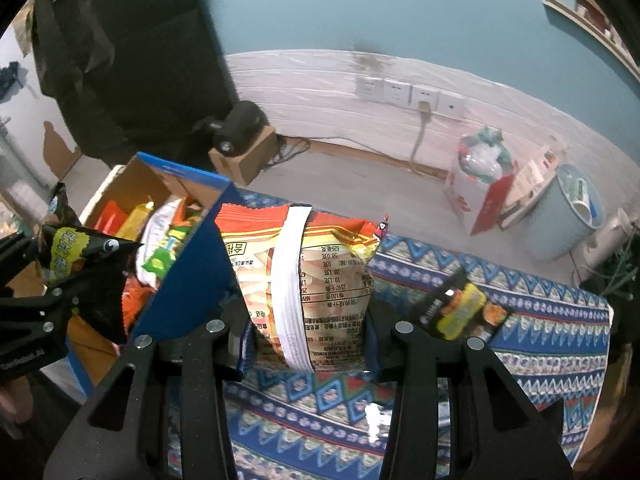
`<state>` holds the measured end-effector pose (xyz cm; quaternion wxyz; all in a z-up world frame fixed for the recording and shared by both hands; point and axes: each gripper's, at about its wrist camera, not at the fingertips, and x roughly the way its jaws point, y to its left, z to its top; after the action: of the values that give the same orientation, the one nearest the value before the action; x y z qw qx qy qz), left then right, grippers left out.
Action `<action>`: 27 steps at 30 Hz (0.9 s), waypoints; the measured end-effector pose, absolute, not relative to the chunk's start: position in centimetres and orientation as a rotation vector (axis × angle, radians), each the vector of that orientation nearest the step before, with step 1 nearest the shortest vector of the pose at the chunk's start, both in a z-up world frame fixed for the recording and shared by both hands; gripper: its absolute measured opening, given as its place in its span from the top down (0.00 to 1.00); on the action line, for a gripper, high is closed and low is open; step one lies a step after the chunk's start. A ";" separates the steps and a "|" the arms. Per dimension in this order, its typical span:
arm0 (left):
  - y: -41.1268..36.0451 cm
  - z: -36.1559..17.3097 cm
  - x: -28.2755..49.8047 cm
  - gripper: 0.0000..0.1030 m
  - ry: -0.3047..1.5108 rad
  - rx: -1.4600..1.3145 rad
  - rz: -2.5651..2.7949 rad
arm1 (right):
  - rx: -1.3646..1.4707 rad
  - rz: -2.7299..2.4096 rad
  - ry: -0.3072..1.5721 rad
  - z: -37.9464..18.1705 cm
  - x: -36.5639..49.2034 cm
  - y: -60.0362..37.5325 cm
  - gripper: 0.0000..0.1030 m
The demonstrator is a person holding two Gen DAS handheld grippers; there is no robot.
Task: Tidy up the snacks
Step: 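Lower the black cartoon-boy bag into the box and open the left tool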
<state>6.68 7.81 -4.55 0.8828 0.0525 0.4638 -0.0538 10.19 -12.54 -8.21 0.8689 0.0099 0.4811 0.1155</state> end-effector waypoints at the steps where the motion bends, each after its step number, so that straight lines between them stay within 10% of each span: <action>1: 8.3 -4.5 6.6 0.39 0.967 0.100 -0.107 | 0.018 0.247 1.006 -8.2 10.3 -12.1 0.60; 27: 20.2 -8.5 6.0 0.39 1.061 -0.066 0.061 | -0.102 0.448 1.026 -9.3 13.2 2.9 0.60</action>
<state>6.02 20.22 -8.45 0.8616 -0.0315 0.5057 0.0292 13.18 2.87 -9.34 0.8461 -0.0482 0.4865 0.2123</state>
